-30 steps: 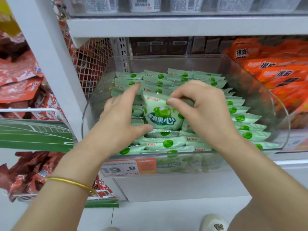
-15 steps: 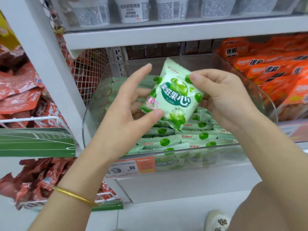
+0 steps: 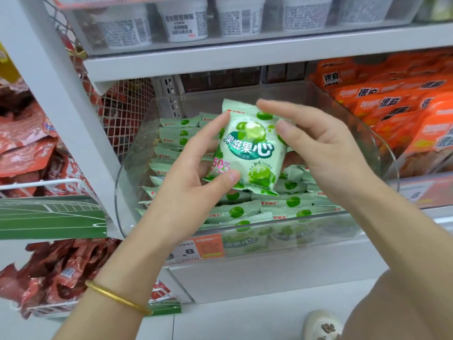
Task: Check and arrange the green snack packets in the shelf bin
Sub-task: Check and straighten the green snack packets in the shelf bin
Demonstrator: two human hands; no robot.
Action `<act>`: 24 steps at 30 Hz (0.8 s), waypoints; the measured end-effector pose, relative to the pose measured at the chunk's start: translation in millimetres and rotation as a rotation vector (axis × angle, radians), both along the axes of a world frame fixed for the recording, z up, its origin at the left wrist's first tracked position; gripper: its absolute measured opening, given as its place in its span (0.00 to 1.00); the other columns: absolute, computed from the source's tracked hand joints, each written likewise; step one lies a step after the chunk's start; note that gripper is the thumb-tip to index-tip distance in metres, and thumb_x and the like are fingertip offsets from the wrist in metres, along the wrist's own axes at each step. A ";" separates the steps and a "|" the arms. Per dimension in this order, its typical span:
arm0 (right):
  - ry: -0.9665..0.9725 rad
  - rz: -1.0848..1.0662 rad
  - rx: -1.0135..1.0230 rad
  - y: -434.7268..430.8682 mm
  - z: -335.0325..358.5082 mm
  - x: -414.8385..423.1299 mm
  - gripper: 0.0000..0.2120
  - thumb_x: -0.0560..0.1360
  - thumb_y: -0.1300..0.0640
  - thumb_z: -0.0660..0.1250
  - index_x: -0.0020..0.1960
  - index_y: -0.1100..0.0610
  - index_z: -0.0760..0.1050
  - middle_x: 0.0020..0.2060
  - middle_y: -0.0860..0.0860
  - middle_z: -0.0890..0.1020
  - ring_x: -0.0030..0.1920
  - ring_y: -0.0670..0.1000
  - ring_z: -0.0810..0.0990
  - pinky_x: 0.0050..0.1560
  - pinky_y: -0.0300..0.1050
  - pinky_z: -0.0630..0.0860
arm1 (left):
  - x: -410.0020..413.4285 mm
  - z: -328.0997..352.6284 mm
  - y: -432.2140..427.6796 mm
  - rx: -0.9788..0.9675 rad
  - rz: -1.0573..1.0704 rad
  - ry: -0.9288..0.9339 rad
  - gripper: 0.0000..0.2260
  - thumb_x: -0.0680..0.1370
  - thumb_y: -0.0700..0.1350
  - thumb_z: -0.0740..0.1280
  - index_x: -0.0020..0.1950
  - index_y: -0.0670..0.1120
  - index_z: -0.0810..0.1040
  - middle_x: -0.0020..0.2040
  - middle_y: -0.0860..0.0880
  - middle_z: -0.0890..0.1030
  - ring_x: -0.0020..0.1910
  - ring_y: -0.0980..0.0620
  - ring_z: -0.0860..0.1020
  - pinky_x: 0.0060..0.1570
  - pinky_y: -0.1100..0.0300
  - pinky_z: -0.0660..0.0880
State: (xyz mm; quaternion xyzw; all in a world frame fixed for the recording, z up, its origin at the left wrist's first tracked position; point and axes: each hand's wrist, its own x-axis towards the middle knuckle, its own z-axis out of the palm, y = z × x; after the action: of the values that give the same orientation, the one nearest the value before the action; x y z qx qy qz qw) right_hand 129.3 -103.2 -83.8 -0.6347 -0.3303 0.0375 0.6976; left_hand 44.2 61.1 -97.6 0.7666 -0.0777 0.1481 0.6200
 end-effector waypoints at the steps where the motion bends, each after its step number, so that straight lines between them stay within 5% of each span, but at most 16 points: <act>1: 0.019 0.005 -0.004 -0.5 -0.2 0.5 0.13 0.78 0.63 0.60 0.57 0.51 0.76 0.44 0.43 0.82 0.39 0.43 0.80 0.31 0.38 0.77 | 0.0 0.2 0.1 0.000 -0.008 -0.001 0.31 0.74 0.33 0.68 0.69 0.61 0.65 0.61 0.52 0.73 0.54 0.60 0.79 0.46 0.66 0.76; 5: 0.061 0.016 0.004 -1.4 -2.6 3.0 0.11 0.77 0.61 0.63 0.56 0.50 0.78 0.44 0.47 0.83 0.40 0.47 0.81 0.31 0.40 0.78 | 0.4 -0.4 0.6 0.027 -0.025 0.014 0.35 0.71 0.33 0.70 0.69 0.63 0.64 0.60 0.55 0.73 0.55 0.60 0.79 0.48 0.59 0.79; 13: 0.147 0.000 0.050 -1.3 -3.3 7.6 0.12 0.77 0.64 0.62 0.55 0.52 0.78 0.44 0.48 0.84 0.40 0.47 0.82 0.32 0.41 0.79 | 4.1 0.0 -2.7 0.083 -0.025 -0.014 0.36 0.72 0.32 0.70 0.67 0.65 0.65 0.62 0.64 0.72 0.60 0.61 0.76 0.44 0.67 0.75; 19: 0.165 -0.043 0.092 -0.3 -5.9 7.7 0.12 0.77 0.66 0.62 0.54 0.53 0.78 0.42 0.48 0.84 0.39 0.47 0.82 0.31 0.41 0.78 | 10.8 -4.7 -4.7 0.232 0.135 -0.064 0.29 0.70 0.45 0.68 0.67 0.65 0.66 0.64 0.62 0.70 0.65 0.55 0.72 0.64 0.49 0.71; 24: 0.234 -0.032 0.138 0.8 -7.3 8.1 0.12 0.76 0.66 0.63 0.56 0.56 0.76 0.50 0.56 0.81 0.43 0.52 0.83 0.35 0.47 0.80 | 9.4 -4.6 -7.3 0.554 0.366 -0.153 0.27 0.69 0.63 0.63 0.67 0.57 0.71 0.65 0.59 0.67 0.67 0.61 0.60 0.67 0.73 0.54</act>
State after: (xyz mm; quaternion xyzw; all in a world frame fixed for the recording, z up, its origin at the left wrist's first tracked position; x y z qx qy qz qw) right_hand 137.5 -102.3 -91.1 -0.5816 -0.2383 0.0772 0.7740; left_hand 53.6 53.8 -102.3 0.8938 -0.0224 0.2872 0.3437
